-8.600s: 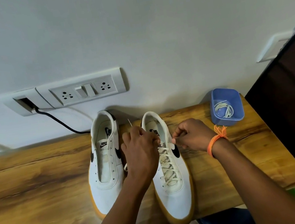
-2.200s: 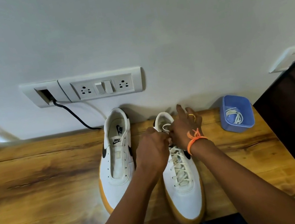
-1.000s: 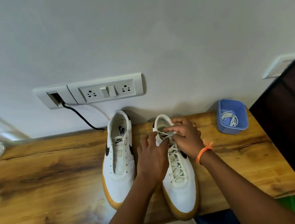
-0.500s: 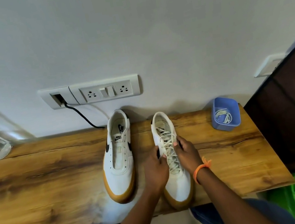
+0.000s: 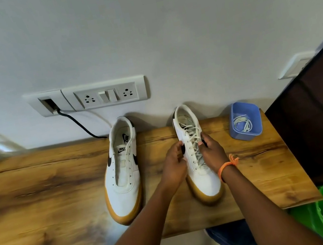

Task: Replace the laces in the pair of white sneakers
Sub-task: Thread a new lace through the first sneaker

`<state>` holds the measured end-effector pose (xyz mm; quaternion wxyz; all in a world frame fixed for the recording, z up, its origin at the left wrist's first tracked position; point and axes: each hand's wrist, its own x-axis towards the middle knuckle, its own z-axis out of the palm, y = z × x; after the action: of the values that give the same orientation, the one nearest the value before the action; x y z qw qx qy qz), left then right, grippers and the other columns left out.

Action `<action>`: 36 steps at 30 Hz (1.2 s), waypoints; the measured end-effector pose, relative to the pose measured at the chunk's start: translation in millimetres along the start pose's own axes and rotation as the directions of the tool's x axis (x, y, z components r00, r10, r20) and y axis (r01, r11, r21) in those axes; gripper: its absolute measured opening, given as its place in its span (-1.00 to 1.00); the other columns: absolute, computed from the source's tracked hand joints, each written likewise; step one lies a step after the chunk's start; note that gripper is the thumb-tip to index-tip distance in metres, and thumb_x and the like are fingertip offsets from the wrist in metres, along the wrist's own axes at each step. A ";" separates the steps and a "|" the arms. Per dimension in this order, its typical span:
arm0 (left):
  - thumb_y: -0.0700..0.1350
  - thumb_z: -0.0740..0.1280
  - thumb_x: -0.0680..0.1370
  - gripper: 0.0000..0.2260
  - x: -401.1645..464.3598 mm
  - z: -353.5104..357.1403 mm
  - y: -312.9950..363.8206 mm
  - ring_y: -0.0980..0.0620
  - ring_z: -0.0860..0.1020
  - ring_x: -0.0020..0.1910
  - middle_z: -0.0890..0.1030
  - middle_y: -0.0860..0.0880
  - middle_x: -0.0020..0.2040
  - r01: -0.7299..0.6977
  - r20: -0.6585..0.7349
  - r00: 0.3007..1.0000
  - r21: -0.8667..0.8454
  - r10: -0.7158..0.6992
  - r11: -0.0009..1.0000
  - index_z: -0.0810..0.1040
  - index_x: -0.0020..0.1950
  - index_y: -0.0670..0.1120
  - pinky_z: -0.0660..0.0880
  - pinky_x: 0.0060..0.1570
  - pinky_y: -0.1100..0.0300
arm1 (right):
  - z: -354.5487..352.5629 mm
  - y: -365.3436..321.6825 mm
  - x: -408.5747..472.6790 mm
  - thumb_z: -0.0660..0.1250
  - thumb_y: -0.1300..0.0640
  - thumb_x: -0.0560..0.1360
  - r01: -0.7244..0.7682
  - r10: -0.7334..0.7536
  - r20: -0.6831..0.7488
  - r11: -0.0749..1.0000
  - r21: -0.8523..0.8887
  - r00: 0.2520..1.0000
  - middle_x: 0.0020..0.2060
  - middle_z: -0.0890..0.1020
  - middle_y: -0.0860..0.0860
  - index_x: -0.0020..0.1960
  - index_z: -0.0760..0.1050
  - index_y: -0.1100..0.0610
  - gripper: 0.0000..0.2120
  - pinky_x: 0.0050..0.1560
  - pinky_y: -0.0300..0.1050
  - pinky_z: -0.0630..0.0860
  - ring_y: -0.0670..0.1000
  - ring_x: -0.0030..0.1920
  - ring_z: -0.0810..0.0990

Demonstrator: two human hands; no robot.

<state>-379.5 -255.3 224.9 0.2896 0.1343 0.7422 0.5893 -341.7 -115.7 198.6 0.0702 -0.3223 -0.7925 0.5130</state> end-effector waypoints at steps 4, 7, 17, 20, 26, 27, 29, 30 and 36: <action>-0.23 0.27 0.61 -0.71 -11.0 -27.5 -3.3 0.16 0.56 0.15 0.60 0.09 0.18 0.015 -0.019 1.000 0.214 -0.011 0.977 0.54 0.31 -0.04 0.49 0.06 0.32 | 10.4 -12.4 -7.5 0.26 0.23 0.56 0.054 -0.068 -0.252 0.996 -0.065 0.965 0.18 0.54 0.14 0.29 0.49 0.18 -0.70 0.19 0.01 0.48 0.13 0.18 0.51; -0.22 0.28 0.59 -0.72 -30.8 -56.8 5.3 0.17 0.54 0.09 0.58 0.10 0.15 -0.011 -0.223 0.971 0.300 0.081 0.954 0.55 0.29 -0.05 0.45 -0.01 0.36 | 31.3 -29.7 -37.2 0.35 0.26 0.48 0.210 -0.262 -0.361 0.962 -0.176 0.895 0.17 0.51 0.16 0.24 0.50 0.20 -0.67 0.15 0.03 0.47 0.16 0.16 0.48; 0.03 0.43 0.48 -0.48 -50.5 -147.5 -31.0 -0.21 0.44 0.29 0.49 -0.16 0.29 0.386 -0.442 0.874 0.380 -0.202 0.841 0.38 0.35 -0.14 0.40 0.30 -0.09 | 127.7 -50.9 -89.7 0.34 0.14 0.55 -0.052 0.011 0.275 0.988 0.142 0.961 0.38 0.40 -0.09 0.51 0.25 0.04 -0.43 0.36 -0.15 0.37 -0.09 0.36 0.40; 0.06 0.40 0.51 -0.53 -54.4 -148.1 -29.5 -0.17 0.52 0.23 0.55 -0.16 0.25 0.366 -0.382 0.904 0.456 -0.193 0.811 0.44 0.34 -0.13 0.50 0.19 -0.02 | 136.9 -52.2 -82.9 0.32 0.21 0.54 -0.091 0.012 0.400 0.979 0.180 0.916 0.33 0.51 -0.12 0.53 0.23 -0.05 -0.39 0.31 -0.07 0.48 -0.11 0.29 0.50; 0.00 0.43 0.52 -0.36 -72.9 -124.5 -25.6 -0.11 0.41 0.39 0.40 -0.16 0.43 0.320 -0.234 0.946 0.540 -0.226 0.778 0.27 0.52 -0.15 0.38 0.25 0.12 | 101.5 -32.9 -79.8 0.31 0.28 0.54 -0.002 -0.017 0.378 0.999 0.049 0.925 0.35 0.52 -0.05 0.52 0.26 -0.02 -0.40 0.34 0.00 0.46 -0.04 0.32 0.50; -0.02 0.44 0.52 -0.35 -75.3 -119.3 -26.2 -0.11 0.40 0.39 0.40 -0.16 0.43 0.314 -0.230 0.947 0.531 -0.223 0.787 0.27 0.52 -0.15 0.38 0.26 0.12 | 93.8 -29.3 -82.0 0.30 0.30 0.55 -0.008 -0.020 0.391 0.998 0.069 0.920 0.37 0.50 -0.03 0.52 0.24 0.02 -0.40 0.36 -0.01 0.45 -0.03 0.33 0.49; -0.03 0.44 0.51 -0.35 -81.3 -106.4 -25.7 -0.11 0.40 0.38 0.40 -0.16 0.42 0.303 -0.232 0.950 0.508 -0.210 0.806 0.27 0.53 -0.14 0.39 0.26 0.11 | 80.0 -24.1 -90.7 0.29 0.33 0.56 -0.035 -0.015 0.405 0.993 0.117 0.914 0.36 0.49 -0.02 0.53 0.22 0.06 -0.40 0.33 -0.12 0.45 -0.04 0.33 0.49; -0.04 0.44 0.52 -0.33 -87.1 -96.0 -25.0 -0.11 0.39 0.40 0.39 -0.15 0.43 0.299 -0.226 0.951 0.503 -0.211 0.811 0.25 0.54 -0.14 0.38 0.28 0.09 | 71.2 -19.6 -97.9 0.29 0.34 0.56 -0.045 -0.009 0.396 0.991 0.129 0.918 0.35 0.50 -0.03 0.53 0.23 0.05 -0.40 0.30 -0.19 0.46 -0.05 0.33 0.49; -0.13 0.45 0.51 -0.38 -92.0 -83.9 -18.6 -0.12 0.37 0.42 0.37 -0.14 0.45 0.304 -0.229 0.949 0.493 -0.216 0.815 0.28 0.51 -0.16 0.40 0.29 0.09 | 58.3 -28.2 -104.5 0.36 0.28 0.52 -0.005 0.000 0.328 1.000 0.015 0.945 0.21 0.61 -0.01 0.43 0.40 0.06 -0.50 0.23 -0.20 0.49 -0.03 0.22 0.57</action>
<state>-352.9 -376.9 243.8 0.2589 0.0565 0.9063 0.3293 -298.1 -228.9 218.7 -0.0605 -0.2330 -0.7887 0.5657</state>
